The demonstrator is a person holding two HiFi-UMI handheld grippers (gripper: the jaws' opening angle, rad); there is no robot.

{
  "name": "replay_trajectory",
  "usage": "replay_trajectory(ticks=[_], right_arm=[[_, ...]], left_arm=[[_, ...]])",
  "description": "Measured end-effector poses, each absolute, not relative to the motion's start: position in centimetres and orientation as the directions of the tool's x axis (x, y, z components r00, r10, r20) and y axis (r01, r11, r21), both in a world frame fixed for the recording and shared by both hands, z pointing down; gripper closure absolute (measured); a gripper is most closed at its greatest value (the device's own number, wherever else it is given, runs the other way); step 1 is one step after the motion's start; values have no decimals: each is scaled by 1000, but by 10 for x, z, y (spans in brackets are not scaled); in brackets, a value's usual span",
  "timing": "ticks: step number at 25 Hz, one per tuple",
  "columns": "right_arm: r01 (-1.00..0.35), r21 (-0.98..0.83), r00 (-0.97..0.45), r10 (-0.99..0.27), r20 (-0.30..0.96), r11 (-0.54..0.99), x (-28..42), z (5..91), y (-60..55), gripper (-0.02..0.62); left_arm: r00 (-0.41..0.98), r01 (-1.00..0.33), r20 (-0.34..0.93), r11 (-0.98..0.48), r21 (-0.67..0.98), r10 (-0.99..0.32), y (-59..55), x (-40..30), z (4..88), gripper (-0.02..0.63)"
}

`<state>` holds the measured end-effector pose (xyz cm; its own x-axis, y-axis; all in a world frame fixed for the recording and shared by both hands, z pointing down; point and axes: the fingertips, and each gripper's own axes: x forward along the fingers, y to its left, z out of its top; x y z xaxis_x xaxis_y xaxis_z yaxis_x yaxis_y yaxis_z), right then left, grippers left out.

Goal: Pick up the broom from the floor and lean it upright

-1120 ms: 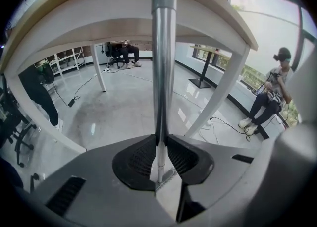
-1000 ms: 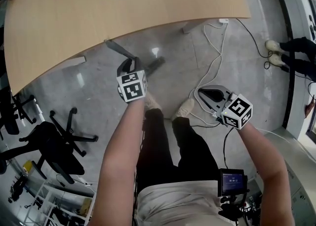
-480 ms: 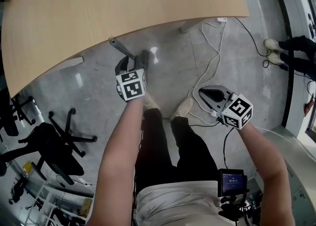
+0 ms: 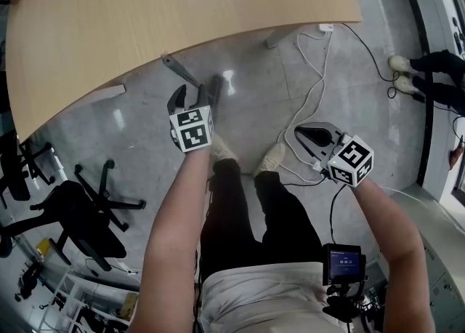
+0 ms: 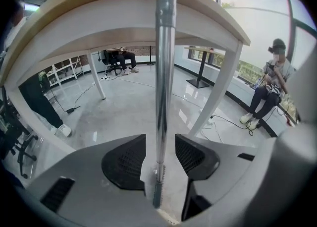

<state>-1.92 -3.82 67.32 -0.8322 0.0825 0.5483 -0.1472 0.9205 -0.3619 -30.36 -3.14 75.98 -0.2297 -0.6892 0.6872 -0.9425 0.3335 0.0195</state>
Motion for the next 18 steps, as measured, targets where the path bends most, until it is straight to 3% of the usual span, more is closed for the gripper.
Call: replay_trajectory(ticks=[9,18], right_arm=[[-127,-307,-869,44,493,943,-16,632,-42,577],[-125,-272,-912,-3,410,954,17,576,-56,577]], left_arm=[[-271,-915,687,403,34,-674,43,-291,731,431],[-282,-849,618,490,195,-734,140,-236,682,433]])
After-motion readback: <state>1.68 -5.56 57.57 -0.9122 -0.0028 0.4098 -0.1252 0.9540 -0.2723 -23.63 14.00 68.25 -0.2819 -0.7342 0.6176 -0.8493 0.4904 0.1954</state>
